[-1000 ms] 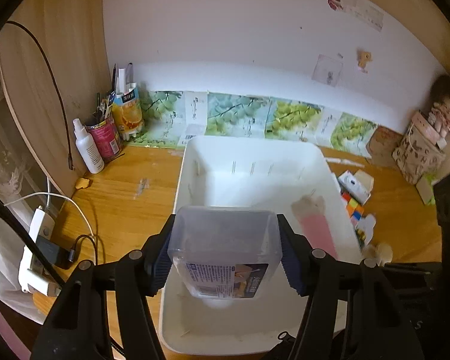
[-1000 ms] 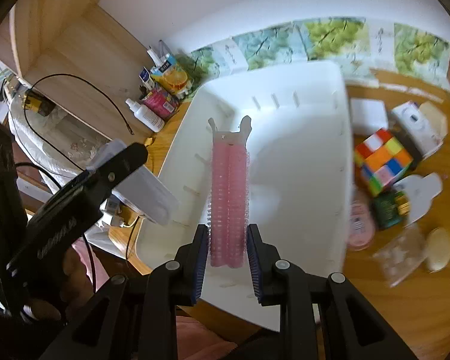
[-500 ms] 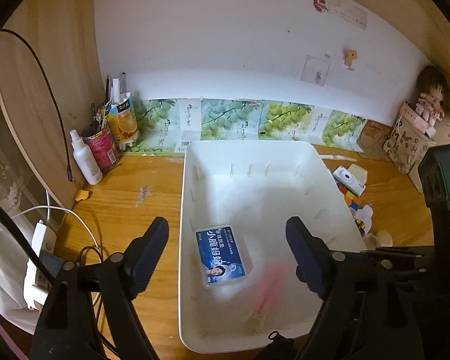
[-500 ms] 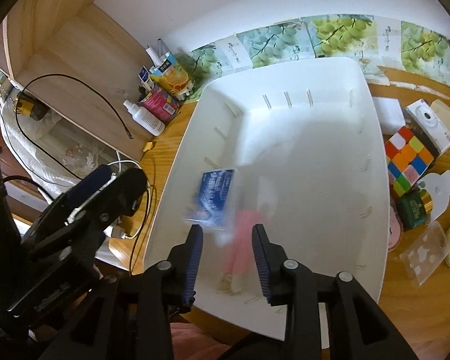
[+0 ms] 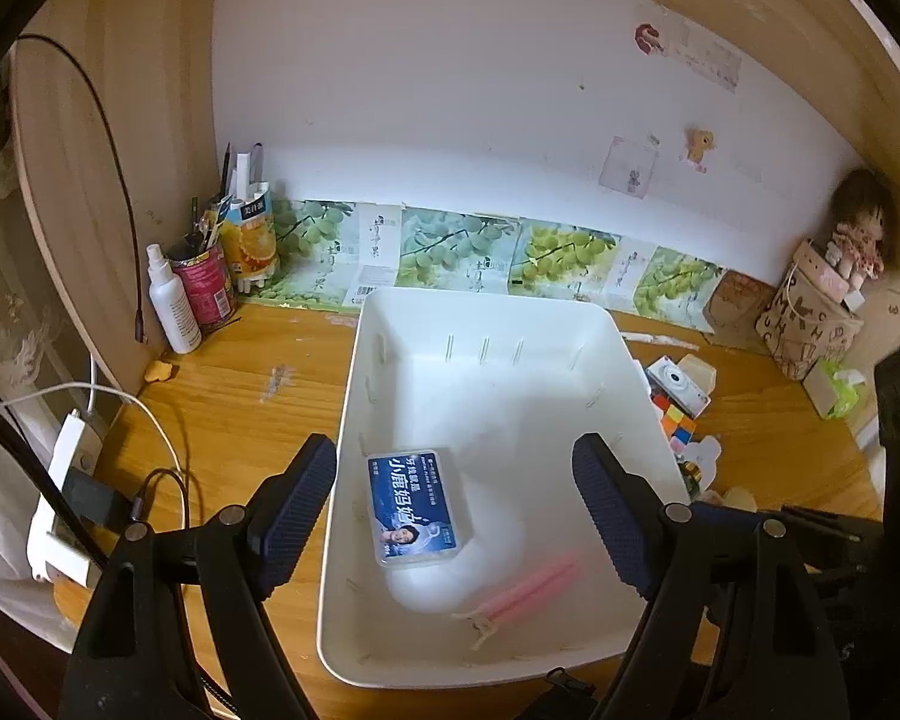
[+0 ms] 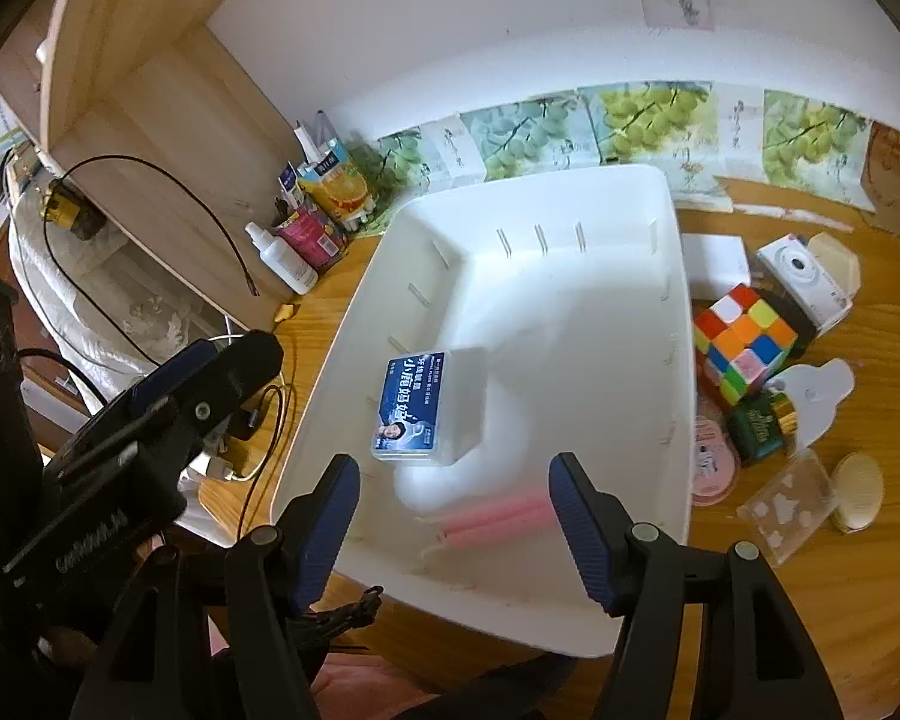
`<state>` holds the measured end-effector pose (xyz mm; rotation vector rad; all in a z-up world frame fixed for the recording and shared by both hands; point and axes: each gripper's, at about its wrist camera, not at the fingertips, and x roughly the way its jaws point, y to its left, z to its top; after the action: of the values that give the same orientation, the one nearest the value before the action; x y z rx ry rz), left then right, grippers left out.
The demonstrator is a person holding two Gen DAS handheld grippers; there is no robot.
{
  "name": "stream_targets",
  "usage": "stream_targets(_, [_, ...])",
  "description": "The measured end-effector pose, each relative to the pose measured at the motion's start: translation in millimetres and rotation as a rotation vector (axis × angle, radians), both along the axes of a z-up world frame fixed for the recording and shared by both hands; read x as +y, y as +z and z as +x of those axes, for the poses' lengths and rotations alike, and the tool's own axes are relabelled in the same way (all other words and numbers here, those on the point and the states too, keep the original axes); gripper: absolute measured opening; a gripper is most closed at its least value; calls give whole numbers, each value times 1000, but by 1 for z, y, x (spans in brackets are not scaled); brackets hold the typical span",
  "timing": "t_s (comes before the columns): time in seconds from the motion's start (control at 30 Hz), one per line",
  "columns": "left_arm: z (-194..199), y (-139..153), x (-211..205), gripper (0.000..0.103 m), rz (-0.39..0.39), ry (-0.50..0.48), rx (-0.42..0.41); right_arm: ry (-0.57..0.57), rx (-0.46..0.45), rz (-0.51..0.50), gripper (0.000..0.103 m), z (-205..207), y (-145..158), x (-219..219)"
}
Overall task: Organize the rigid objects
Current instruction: 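Open both tools to drop the blue box and pink rollers into the tray, then move both tools back toward the remaining items beside the tray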
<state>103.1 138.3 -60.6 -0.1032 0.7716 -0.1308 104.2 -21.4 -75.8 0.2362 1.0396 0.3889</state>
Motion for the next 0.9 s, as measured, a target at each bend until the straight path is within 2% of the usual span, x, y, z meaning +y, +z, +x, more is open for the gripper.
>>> stream_targets(0.37, [-15, 6, -9, 84, -90, 60, -2, -2, -121, -42, 68, -30, 16, -23])
stream_targets(0.6, [-25, 13, -24, 84, -104, 88, -11, 12, -204, -68, 68, -46, 30, -39])
stream_targets(0.73, [-33, 17, -37, 84, -103, 106, -23, 22, -277, -76, 78, -56, 43, -50])
stream_targets(0.9, [-41, 21, -50, 84, -104, 139, -31, 43, -323, -79, 78, -59, 53, -66])
